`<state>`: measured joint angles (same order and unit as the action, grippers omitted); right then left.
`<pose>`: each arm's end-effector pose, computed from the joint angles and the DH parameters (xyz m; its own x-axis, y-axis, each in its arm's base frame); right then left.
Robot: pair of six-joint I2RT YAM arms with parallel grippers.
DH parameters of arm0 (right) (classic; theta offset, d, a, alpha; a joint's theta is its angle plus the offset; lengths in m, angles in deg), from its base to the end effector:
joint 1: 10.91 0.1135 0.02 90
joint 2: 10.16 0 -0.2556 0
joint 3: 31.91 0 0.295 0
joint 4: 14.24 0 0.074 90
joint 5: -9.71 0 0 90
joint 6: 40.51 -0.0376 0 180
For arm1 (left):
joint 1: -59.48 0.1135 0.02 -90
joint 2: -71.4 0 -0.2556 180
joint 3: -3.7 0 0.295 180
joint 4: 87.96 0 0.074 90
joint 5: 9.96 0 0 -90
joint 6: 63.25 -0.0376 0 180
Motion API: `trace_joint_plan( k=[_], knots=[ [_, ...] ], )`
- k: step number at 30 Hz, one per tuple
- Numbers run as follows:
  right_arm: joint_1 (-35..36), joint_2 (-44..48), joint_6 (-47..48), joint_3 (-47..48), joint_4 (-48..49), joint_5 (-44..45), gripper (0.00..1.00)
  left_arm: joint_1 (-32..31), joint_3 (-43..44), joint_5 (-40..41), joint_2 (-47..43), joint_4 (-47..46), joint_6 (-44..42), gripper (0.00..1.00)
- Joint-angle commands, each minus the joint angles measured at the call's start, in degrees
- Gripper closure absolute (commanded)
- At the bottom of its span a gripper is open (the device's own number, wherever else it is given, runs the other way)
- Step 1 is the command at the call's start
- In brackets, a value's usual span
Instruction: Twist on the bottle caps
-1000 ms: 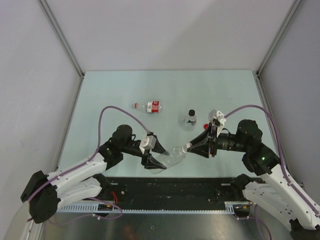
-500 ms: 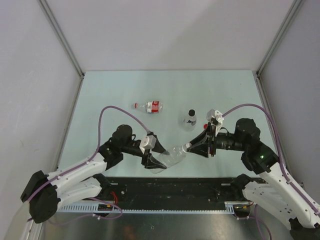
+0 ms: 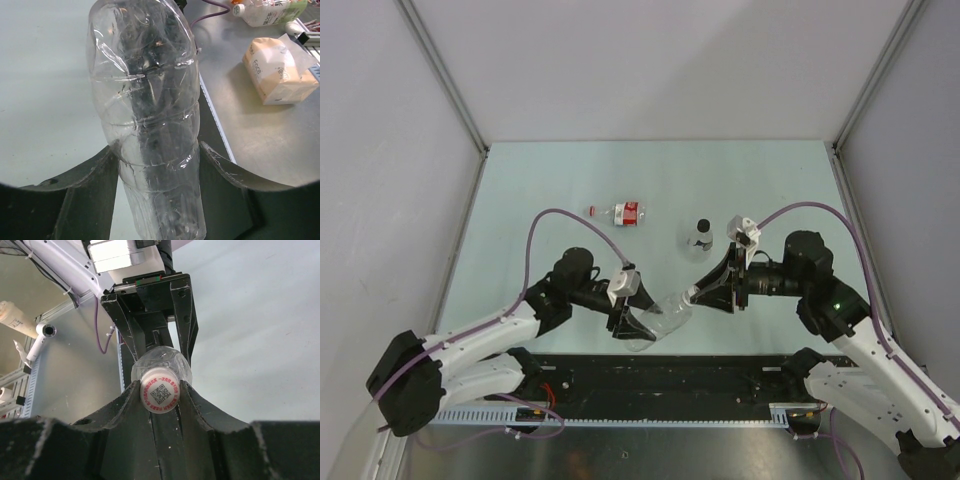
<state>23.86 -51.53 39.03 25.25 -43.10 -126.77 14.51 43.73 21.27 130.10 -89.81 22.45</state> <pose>0.1564 0.1418 0.3401 -0.3593 -0.0973 -0.9281 -0.9230 0.1835 0.3381 0.1585 -0.2038 0.2104 -0.1333 0.1881 -0.9731 0.9582 -0.2264 -0.1750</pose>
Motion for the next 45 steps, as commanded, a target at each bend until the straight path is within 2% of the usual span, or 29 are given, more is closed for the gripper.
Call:
trace_joint_plan(
  k=[1, 11, 20, 25, 28, 35, 38, 45],
  knots=[
    [0.7, 0.1, 2.2, 2.1, 0.4, -4.2, 0.62, -0.7, 4.8, -0.4, 0.6, -3.3, 2.5, 1.0],
    [3.2, -0.5, 6.8, 2.1, -2.8, -5.3, 0.64, -0.7, 7.5, 3.6, -0.7, -3.6, 7.3, 1.0],
    [6.6, -1.1, 14.1, 2.1, -6.6, -5.3, 0.7, -0.7, 9.4, 2.4, -3.6, -4.0, 5.7, 1.0],
    [7.5, -2.3, 11.4, 2.0, -4.8, -3.0, 0.72, -0.7, 9.3, 6.5, -5.0, -6.0, 7.0, 1.0],
    [8.6, -3.5, 6.2, 2.0, -2.4, 1.5, 0.74, -0.8, 10.2, 12.0, -5.7, -6.8, 7.1, 1.0],
    [9.4, -7.3, -11.0, 2.0, 0.5, 11.3, 0.76, -0.8, 11.1, 22.4, -7.4, -7.2, 1.6, 1.0],
    [11.0, -7.9, -16.0, 2.1, -0.2, 19.1, 0.81, -0.8, 11.2, 26.9, -7.5, -7.2, 1.1, 1.0],
    [18.9, -7.1, -21.1, 2.0, -1.1, 43.4, 0.78, -1.0, 11.4, 39.6, -4.6, -7.2, 5.1, 1.0]
  ],
)
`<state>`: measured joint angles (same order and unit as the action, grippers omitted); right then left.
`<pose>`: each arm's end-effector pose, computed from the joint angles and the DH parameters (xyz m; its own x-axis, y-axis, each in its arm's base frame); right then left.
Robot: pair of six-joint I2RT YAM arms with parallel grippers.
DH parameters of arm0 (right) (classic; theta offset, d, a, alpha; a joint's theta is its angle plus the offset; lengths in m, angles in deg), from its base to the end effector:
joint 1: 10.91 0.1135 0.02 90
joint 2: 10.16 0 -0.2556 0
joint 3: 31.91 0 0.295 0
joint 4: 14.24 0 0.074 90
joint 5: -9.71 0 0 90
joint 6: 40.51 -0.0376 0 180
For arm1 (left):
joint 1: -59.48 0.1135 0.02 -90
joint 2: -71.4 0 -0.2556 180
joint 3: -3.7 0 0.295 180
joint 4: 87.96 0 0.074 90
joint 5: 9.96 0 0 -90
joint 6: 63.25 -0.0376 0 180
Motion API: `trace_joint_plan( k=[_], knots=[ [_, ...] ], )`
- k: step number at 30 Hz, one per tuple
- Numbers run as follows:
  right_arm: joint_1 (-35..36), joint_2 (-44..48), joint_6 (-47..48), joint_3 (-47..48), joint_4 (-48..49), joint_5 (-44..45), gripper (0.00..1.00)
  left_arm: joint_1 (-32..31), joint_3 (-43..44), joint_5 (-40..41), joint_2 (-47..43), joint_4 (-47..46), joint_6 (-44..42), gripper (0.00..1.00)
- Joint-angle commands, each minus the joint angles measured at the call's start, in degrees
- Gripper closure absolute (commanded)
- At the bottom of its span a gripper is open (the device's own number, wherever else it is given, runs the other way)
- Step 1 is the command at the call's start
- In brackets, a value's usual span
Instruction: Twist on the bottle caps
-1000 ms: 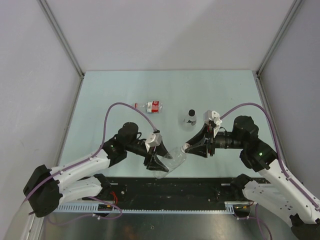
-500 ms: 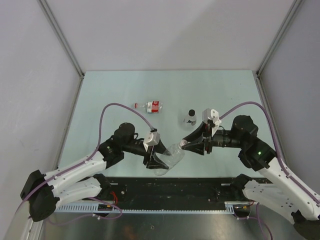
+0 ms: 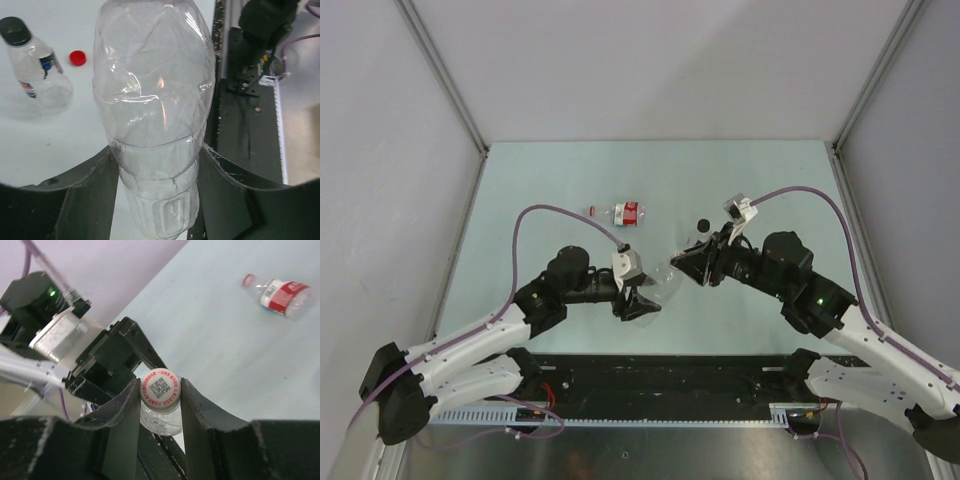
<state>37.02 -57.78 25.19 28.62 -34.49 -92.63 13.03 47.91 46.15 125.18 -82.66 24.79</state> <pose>0.1582 0.1873 0.3541 -0.4349 0.1182 -0.8927 -0.7551 0.4922 0.4330 0.1650 -0.2040 0.2437 -0.1434 0.1921 -0.9708 0.9784 0.1749 -0.1100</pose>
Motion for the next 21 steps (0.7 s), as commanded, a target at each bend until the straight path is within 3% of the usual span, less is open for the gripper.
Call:
trace_joint_plan(
  k=[1, 4, 11, 21],
  knots=[
    [6.8, -0.9, -7.7, -1.3, -9.3, 12.5, 0.77, 0.2, 7.2, 16.2, 0.9, -14.4, 3.5, 1.0],
    [8.9, -1.5, -8.8, -1.3, -7.9, 17.2, 0.74, -0.8, 7.2, 19.7, 2.5, -14.6, 4.1, 1.0],
    [9.9, -2.2, -9.7, -1.2, -5.8, 18.9, 0.55, -1.3, 6.6, 21.6, 4.7, -15.1, 4.1, 1.0],
    [10.0, 1.0, -1.9, -1.3, 0.0, 13.6, 0.19, -1.4, 2.5, 20.6, 4.1, -15.5, 5.9, 1.0]
  ],
)
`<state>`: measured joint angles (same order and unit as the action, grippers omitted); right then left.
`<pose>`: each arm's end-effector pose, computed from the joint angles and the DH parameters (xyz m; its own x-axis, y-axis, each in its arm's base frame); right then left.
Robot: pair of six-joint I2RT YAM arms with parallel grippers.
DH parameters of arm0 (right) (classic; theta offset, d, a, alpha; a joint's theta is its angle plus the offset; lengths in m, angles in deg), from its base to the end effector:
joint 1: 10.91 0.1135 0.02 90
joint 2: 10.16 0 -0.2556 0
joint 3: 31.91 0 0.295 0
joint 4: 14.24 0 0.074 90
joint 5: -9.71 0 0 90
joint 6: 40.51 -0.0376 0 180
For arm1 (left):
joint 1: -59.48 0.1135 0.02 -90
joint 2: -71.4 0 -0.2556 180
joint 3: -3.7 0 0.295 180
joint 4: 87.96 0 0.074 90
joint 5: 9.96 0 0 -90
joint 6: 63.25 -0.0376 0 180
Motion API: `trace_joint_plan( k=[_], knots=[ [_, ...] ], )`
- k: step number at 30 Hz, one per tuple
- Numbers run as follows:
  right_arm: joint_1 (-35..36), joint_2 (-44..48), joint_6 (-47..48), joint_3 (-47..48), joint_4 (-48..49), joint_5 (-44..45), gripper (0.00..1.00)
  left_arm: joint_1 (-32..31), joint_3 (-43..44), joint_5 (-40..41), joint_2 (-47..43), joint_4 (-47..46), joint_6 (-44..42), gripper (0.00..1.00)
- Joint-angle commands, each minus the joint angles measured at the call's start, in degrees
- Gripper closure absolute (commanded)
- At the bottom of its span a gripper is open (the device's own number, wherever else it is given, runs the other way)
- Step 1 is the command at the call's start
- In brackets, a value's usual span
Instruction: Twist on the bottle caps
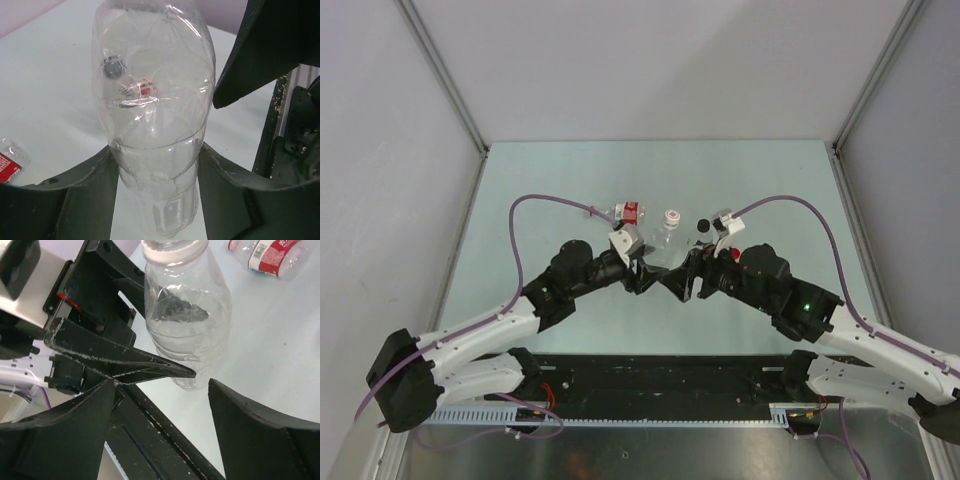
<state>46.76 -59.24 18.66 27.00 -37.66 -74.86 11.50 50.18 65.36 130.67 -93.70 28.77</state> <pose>0.1375 0.2107 0.3308 -0.5138 0.1422 -0.8460 -0.6157 0.6257 0.4791 0.1848 -0.2193 0.2544 -0.1134 0.0749 -0.9907 0.8836 0.4636 -0.0661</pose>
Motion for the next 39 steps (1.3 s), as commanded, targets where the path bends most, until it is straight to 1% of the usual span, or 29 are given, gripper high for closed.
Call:
trace_joint_plan(
  k=[1, 2, 4, 7, 8, 12, 15, 17, 20, 26, 31, 34, 39],
  knots=[
    [0.2, 3.1, 5.8, 0.3, 3.4, -5.5, 0.14, 0.2, -0.4, 1.3, -1.8, -4.6, 2.1, 1.0],
    [0.2, 3.8, 6.9, 0.3, 3.2, -6.3, 0.09, 0.1, -0.8, 1.4, -2.2, -4.8, 2.2, 1.0],
    [0.2, 5.3, 9.0, 0.3, 2.5, -7.3, 0.03, 0.1, -1.7, 1.9, -3.3, -4.9, 2.3, 1.0],
    [0.2, 8.4, 14.5, 0.3, 0.2, -8.0, 0.01, 0.1, -3.3, 0.6, -5.2, -5.3, 1.3, 1.0],
    [0.2, 9.7, 17.0, 0.3, -0.7, -7.8, 0.01, 0.1, -3.8, -1.8, -5.9, -5.4, 0.3, 1.0],
    [-0.3, 14.7, 28.0, 0.0, -1.7, -10.8, 0.01, 0.2, -6.0, -17.3, -8.0, -5.9, -5.2, 1.0],
    [-0.6, 17.6, 35.5, -0.8, -0.3, -18.0, 0.01, 0.2, -6.5, -23.7, -8.2, -6.0, -7.3, 1.0],
    [-1.0, 18.6, 38.5, -1.1, 0.3, -23.8, 0.01, 0.2, -6.7, -28.3, -8.2, -6.0, -9.4, 1.0],
    [-1.7, 18.9, 40.6, -1.2, 1.2, -29.6, 0.01, 0.3, -7.1, -34.3, -8.3, -6.0, -11.8, 1.0],
    [-2.6, 17.2, 42.9, -1.2, 2.5, -36.3, 0.09, 0.2, -7.4, -43.3, -7.2, -5.0, -15.1, 1.0],
    [-2.8, 14.7, 42.3, -1.2, 6.4, -38.3, 0.13, 0.2, -6.6, -44.4, -6.4, -3.4, -15.9, 1.0],
    [-2.7, 12.8, 39.4, -1.2, 9.5, -39.4, 0.19, 0.2, -6.3, -44.3, -6.1, -2.7, -16.4, 1.0],
    [-2.7, 11.1, 37.8, -1.1, 11.1, -41.8, 0.25, 0.2, -5.8, -43.8, -6.2, -1.9, -16.9, 1.0]
  ],
)
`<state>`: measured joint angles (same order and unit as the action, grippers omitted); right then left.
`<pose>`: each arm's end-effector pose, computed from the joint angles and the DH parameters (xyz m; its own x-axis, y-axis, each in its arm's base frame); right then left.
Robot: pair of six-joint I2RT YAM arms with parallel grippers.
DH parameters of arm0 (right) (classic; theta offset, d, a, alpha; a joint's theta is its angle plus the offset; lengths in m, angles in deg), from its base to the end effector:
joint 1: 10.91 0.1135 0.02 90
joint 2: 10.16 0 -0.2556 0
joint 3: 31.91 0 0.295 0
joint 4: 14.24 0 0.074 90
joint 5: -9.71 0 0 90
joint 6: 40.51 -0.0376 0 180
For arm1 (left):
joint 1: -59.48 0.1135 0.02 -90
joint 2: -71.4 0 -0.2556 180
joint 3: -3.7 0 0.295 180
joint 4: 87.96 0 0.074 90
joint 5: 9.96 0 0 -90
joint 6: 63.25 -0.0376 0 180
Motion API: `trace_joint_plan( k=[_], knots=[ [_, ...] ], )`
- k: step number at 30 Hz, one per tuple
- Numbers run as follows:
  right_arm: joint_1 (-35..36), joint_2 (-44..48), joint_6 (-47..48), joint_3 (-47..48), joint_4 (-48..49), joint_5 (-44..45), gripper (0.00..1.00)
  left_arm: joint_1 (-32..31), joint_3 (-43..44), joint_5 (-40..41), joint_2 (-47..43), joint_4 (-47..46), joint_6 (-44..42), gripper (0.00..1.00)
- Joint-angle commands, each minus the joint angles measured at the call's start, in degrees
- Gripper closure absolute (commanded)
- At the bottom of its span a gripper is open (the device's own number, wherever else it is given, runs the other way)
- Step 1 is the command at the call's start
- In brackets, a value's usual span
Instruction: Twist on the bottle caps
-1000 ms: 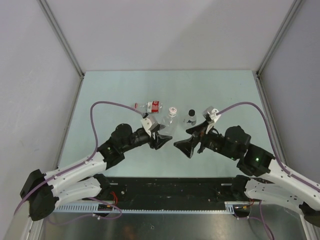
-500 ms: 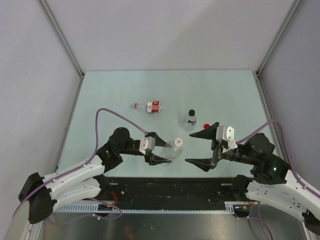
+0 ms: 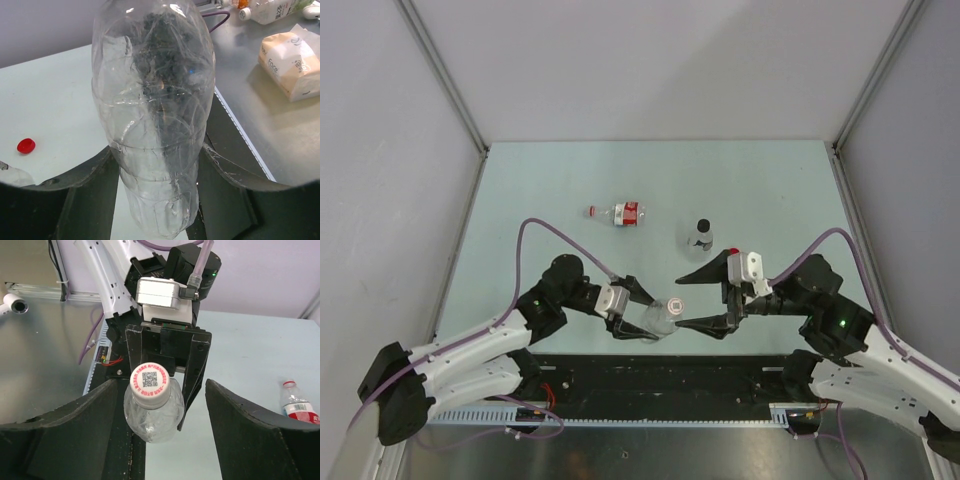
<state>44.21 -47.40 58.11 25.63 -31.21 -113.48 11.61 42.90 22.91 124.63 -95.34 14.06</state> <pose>0.0966 0.1746 0.3766 0.1826 0.0426 -0.9823 -0.9828 0.0371 -0.1811 0.1422 -0.2043 0.2358 0.1356 0.0278 -0.9904 0.9557 -0.2673 0.1233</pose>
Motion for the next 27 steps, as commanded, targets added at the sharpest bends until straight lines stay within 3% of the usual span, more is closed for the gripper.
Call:
trace_joint_plan(
  k=[1, 20, 27],
  knots=[
    [-0.2, -0.9, -1.7, 0.3, 4.7, -3.7, 0.26, 0.1, 1.5, -1.3, -0.1, -0.2, -2.2, 1.0],
    [-0.2, -2.4, -4.3, 1.0, 6.5, -7.1, 0.41, 0.1, 2.5, -0.9, 0.5, 0.9, -2.4, 1.0],
    [-0.2, -2.6, -4.0, 1.0, 4.5, -5.9, 0.58, 0.1, 2.9, -0.6, 0.1, 1.1, -2.5, 1.0]
  ],
)
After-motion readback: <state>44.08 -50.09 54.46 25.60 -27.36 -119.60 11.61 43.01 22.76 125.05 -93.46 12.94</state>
